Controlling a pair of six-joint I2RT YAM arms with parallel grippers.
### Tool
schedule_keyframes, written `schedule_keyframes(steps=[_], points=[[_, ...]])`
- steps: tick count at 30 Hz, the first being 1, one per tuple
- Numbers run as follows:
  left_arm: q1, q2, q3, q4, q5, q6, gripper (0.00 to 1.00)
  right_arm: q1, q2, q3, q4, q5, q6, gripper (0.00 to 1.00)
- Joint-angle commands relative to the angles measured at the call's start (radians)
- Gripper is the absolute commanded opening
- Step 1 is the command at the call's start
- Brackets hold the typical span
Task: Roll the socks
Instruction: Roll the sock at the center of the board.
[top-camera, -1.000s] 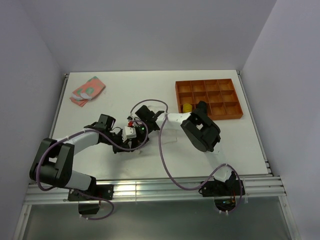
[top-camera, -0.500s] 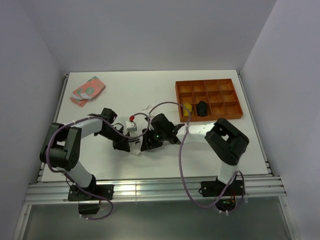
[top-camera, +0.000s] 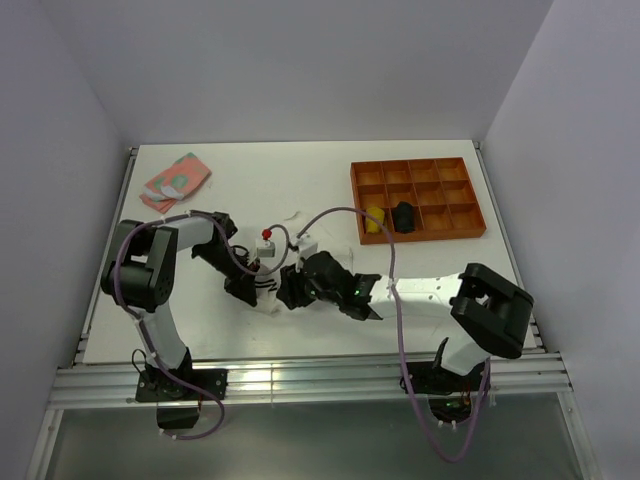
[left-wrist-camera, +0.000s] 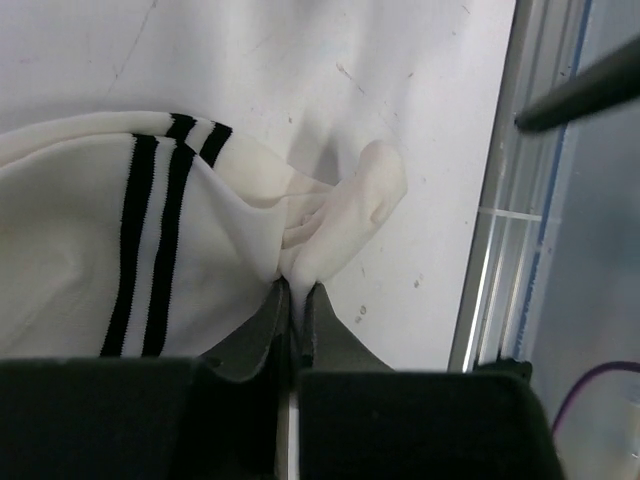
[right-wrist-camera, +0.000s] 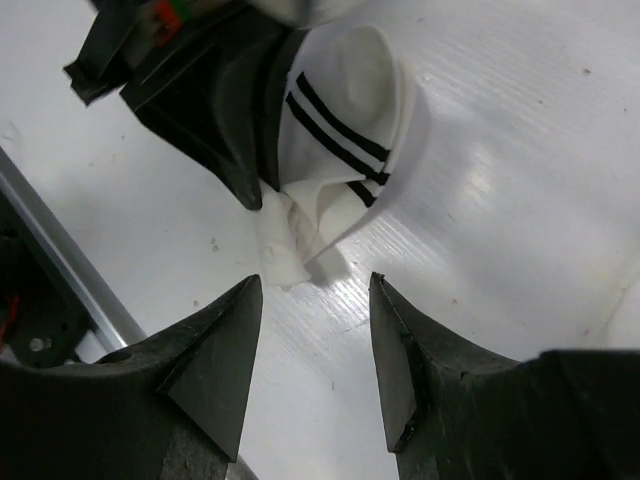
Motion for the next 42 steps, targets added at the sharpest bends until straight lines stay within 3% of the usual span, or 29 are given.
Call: schedule_keyframes(steps=[1,11,33,38,42], points=[[0.001,0.047,0.060,-0.100,0.016,0.032,0.00,0.072,0.028,0.076,0.027,0.140,-0.130,0.54],[0.001,0.170,0.145,-0.190,0.054,0.032,0.00,0.210,0.180,0.202,0.003,0.217,-0.292,0.54],[0.001,0.281,0.202,-0.269,0.063,0.043,0.00,0.266,0.384,0.300,-0.074,0.303,-0.444,0.51],[0.001,0.288,0.215,-0.298,0.073,0.057,0.00,0.271,0.412,0.306,-0.079,0.309,-0.447,0.41],[0.001,0.290,0.225,-0.313,0.085,0.069,0.01,0.271,0.435,0.303,-0.079,0.321,-0.429,0.22]])
